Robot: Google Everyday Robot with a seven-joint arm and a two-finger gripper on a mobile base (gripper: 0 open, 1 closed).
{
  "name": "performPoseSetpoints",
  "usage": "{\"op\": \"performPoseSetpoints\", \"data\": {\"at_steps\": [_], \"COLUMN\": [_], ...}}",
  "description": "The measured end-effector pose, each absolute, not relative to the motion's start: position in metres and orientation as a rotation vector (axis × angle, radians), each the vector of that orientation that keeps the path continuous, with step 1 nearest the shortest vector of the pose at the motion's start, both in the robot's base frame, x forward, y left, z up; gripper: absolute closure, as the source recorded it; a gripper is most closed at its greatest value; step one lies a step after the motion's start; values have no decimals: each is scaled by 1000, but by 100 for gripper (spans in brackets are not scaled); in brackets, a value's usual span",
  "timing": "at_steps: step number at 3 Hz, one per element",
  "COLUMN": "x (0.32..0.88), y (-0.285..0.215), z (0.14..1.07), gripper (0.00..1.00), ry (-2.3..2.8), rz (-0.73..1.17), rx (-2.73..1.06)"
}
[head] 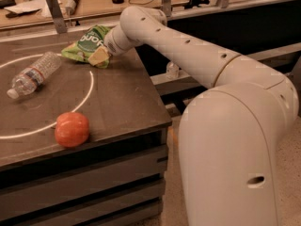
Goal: Move green rice chip bag near apple
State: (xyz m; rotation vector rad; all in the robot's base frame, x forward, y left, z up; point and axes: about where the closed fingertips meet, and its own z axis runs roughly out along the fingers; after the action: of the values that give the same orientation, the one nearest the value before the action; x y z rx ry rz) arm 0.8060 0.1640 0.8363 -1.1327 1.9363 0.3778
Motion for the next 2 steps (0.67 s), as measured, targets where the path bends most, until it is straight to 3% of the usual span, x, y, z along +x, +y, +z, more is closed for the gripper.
{"op": "performPoseSetpoints", "data": {"at_steps": [2], "x": [806], "y": [164], "z": [837], "gripper": [100], "ry": [1936], "rz": [377], "rx": [-1133]}}
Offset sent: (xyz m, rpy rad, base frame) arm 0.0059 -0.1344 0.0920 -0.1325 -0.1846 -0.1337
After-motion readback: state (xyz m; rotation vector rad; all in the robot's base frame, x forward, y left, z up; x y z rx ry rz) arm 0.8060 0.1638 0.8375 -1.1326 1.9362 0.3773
